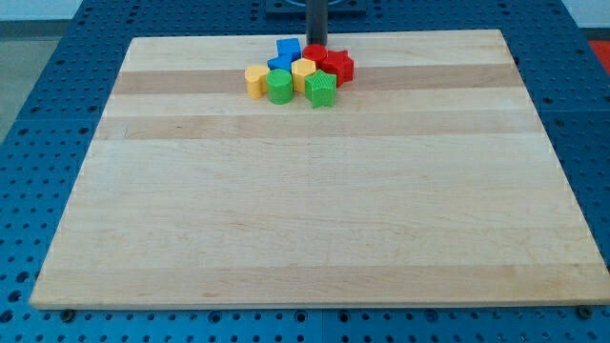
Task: Separate the green star from the group of blocks
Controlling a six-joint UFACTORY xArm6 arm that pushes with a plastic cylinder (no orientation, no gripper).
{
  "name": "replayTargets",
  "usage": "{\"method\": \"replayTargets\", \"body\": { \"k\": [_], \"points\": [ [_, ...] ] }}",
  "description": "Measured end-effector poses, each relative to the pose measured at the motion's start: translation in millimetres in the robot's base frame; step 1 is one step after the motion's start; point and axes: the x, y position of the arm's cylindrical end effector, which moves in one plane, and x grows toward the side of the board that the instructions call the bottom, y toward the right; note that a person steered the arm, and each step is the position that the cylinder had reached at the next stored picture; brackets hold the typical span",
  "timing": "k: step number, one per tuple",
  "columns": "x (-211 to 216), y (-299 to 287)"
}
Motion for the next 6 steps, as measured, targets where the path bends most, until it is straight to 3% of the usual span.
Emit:
{"method": "replayTargets", "body": {
  "k": [2,6],
  "points": [
    [9,-16],
    [125,26]
  ]
}}
